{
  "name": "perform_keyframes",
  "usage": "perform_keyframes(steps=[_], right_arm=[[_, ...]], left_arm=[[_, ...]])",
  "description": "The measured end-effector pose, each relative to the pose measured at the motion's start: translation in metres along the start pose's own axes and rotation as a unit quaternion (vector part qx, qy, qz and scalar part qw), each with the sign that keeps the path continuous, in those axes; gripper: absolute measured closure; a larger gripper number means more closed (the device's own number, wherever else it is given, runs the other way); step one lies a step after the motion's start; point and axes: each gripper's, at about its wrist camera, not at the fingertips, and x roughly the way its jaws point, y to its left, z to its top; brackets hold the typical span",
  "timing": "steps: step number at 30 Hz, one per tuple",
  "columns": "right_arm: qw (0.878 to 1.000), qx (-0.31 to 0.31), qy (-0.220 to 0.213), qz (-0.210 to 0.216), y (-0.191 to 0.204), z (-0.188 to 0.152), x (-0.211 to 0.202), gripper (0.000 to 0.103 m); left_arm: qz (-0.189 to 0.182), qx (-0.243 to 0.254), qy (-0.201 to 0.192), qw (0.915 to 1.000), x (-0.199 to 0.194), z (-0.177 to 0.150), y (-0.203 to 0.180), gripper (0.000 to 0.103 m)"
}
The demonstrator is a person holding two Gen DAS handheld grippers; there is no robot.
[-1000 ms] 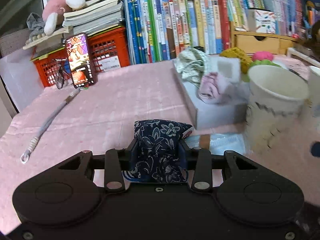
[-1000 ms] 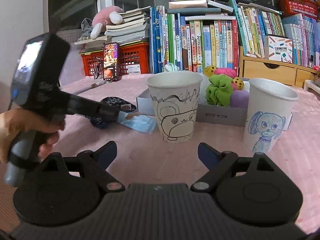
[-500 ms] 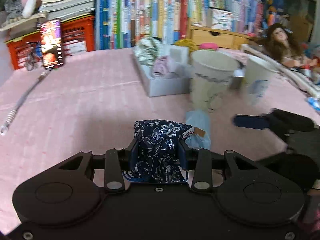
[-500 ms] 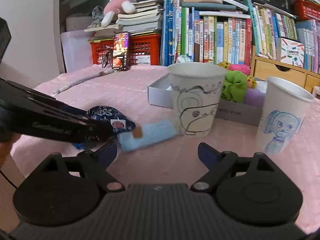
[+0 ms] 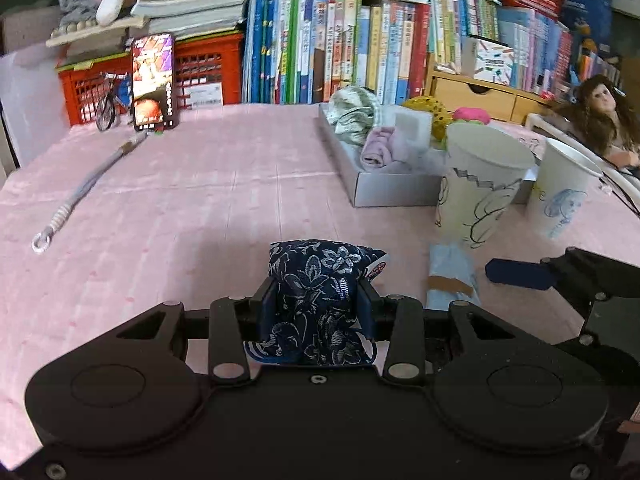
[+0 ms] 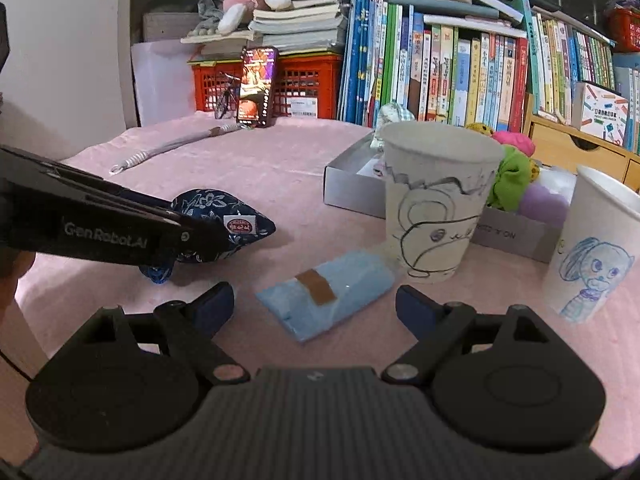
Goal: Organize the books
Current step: 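Lower the right tool around the light blue packet while the left tool holds the navy cloth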
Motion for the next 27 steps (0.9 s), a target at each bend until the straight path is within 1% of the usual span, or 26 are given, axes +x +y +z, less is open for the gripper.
perform_keyframes(steps=[3, 4, 6, 8, 9, 11, 16, 27], right_arm=[[1.000, 0.004, 0.005, -0.006, 0.002, 0.001, 0.003, 0.011], [1.000, 0.004, 0.006, -0.007, 0.002, 0.001, 0.003, 0.013], [1.000, 0.005, 0.006, -0.010, 0.002, 0.001, 0.003, 0.019], [1.000, 0.007, 0.003, -0.011, 0.002, 0.001, 0.002, 0.028], [1.000, 0.008, 0.003, -0.009, 0.001, 0.001, 0.001, 0.029], [1.000, 0.009, 0.003, -0.005, 0.001, 0.001, 0.000, 0.036], [1.000, 0.010, -0.001, 0.000, 0.000, 0.000, -0.004, 0.038], [1.000, 0.009, -0.018, 0.005, -0.002, 0.001, -0.017, 0.038]], left_arm=[[0.000, -0.001, 0.000, 1.0000, 0.005, 0.000, -0.001, 0.064], [0.001, 0.001, -0.001, 1.0000, 0.005, 0.000, -0.002, 0.064], [0.000, 0.002, -0.002, 1.0000, 0.006, 0.001, -0.004, 0.064], [-0.002, 0.000, -0.002, 1.0000, 0.007, 0.001, -0.004, 0.064], [-0.002, 0.000, -0.002, 1.0000, 0.007, 0.001, -0.005, 0.064], [-0.001, 0.000, -0.002, 1.0000, 0.007, 0.001, -0.005, 0.064], [-0.001, 0.001, -0.002, 1.0000, 0.007, 0.001, -0.007, 0.064], [-0.008, -0.002, -0.003, 1.0000, 0.003, 0.000, -0.014, 0.064]])
